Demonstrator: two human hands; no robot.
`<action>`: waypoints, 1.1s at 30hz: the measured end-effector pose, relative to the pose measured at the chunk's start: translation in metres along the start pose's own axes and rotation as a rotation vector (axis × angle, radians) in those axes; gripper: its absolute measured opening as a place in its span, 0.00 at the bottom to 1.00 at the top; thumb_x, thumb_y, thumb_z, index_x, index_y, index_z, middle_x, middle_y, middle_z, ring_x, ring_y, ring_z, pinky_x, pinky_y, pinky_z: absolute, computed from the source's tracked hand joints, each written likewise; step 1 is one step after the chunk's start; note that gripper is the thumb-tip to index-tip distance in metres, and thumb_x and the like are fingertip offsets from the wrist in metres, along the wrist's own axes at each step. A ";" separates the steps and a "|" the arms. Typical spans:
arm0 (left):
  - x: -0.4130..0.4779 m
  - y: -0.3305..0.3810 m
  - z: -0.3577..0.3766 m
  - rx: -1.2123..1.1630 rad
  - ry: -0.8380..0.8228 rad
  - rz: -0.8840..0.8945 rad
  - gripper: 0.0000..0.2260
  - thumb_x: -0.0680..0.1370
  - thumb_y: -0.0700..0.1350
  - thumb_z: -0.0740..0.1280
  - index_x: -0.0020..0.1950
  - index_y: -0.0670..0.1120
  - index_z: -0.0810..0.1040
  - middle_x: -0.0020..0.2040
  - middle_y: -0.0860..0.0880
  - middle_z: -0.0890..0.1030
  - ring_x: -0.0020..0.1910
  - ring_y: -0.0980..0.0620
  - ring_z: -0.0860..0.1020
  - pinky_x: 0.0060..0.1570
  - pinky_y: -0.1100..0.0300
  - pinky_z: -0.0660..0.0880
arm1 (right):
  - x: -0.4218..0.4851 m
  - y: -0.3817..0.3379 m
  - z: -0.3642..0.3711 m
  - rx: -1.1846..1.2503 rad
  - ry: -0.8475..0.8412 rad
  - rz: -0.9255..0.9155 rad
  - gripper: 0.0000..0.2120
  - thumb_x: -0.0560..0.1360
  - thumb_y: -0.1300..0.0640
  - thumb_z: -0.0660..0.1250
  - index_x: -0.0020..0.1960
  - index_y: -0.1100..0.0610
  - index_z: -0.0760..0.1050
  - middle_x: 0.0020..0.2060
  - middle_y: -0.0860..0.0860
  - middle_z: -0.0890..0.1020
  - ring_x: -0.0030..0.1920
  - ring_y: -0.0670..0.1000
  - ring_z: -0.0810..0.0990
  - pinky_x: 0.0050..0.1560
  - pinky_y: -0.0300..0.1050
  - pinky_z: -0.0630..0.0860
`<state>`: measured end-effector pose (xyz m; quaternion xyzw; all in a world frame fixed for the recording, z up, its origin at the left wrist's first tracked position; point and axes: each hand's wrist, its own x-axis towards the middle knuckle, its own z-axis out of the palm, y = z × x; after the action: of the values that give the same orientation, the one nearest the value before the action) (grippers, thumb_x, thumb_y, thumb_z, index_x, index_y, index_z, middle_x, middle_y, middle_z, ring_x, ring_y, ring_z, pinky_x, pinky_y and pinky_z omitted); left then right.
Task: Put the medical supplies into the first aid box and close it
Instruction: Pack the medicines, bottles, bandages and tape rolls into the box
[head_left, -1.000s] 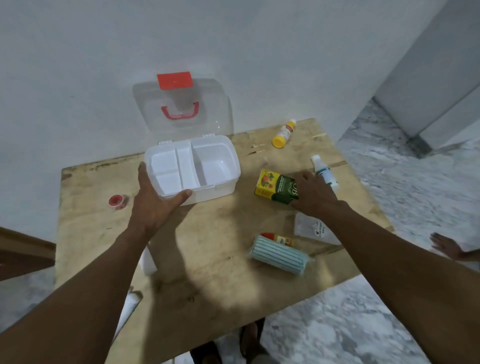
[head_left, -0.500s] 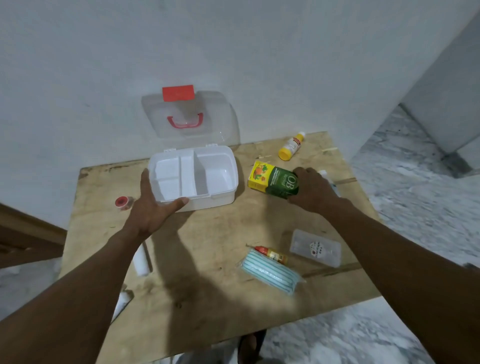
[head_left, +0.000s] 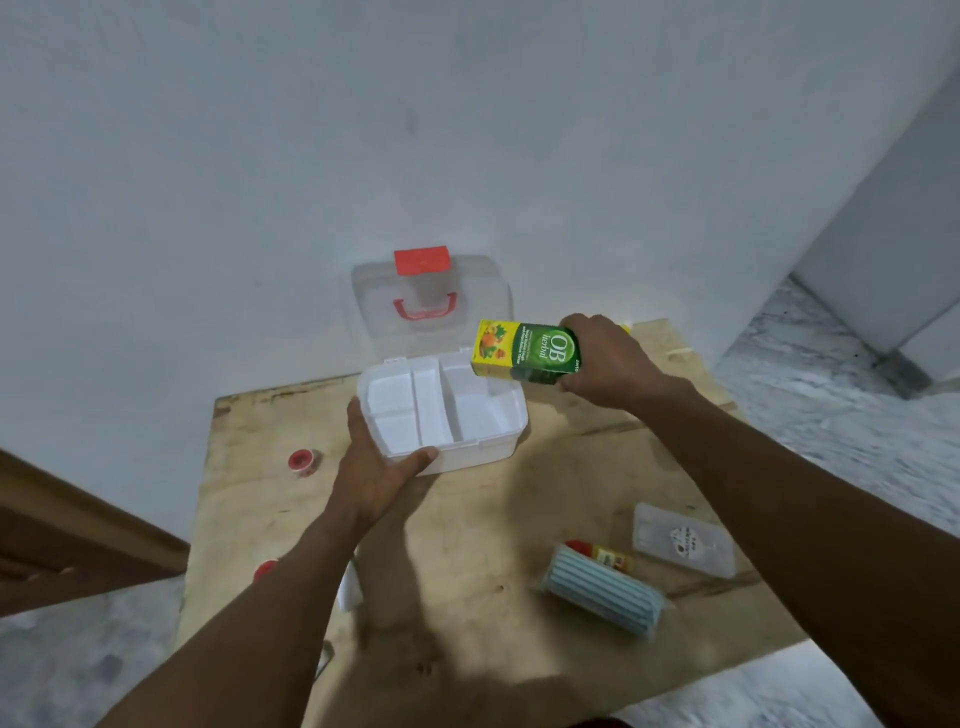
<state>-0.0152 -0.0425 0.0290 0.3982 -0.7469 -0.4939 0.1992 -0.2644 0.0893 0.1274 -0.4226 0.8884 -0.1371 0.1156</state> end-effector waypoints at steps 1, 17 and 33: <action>0.001 -0.001 -0.001 -0.006 -0.004 -0.001 0.47 0.71 0.48 0.77 0.78 0.51 0.47 0.62 0.57 0.68 0.59 0.54 0.69 0.57 0.61 0.64 | -0.002 -0.007 0.003 -0.010 -0.010 -0.003 0.28 0.68 0.60 0.76 0.65 0.59 0.69 0.56 0.58 0.75 0.55 0.59 0.76 0.46 0.45 0.69; 0.015 -0.011 -0.002 -0.110 0.012 0.091 0.43 0.65 0.45 0.81 0.68 0.58 0.56 0.57 0.65 0.71 0.53 0.76 0.71 0.42 0.78 0.72 | 0.020 -0.058 0.050 -0.250 -0.089 -0.074 0.28 0.70 0.60 0.76 0.66 0.62 0.68 0.60 0.63 0.67 0.49 0.66 0.80 0.51 0.51 0.77; 0.019 -0.011 0.001 -0.166 0.030 0.081 0.45 0.64 0.49 0.81 0.73 0.52 0.58 0.63 0.56 0.73 0.62 0.55 0.75 0.54 0.58 0.79 | 0.066 -0.068 0.126 -0.085 -0.258 -0.095 0.26 0.69 0.55 0.75 0.64 0.60 0.72 0.57 0.58 0.80 0.57 0.59 0.80 0.55 0.50 0.76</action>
<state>-0.0229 -0.0591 0.0171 0.3570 -0.7158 -0.5397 0.2624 -0.2152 -0.0220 0.0269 -0.4828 0.8501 -0.0493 0.2044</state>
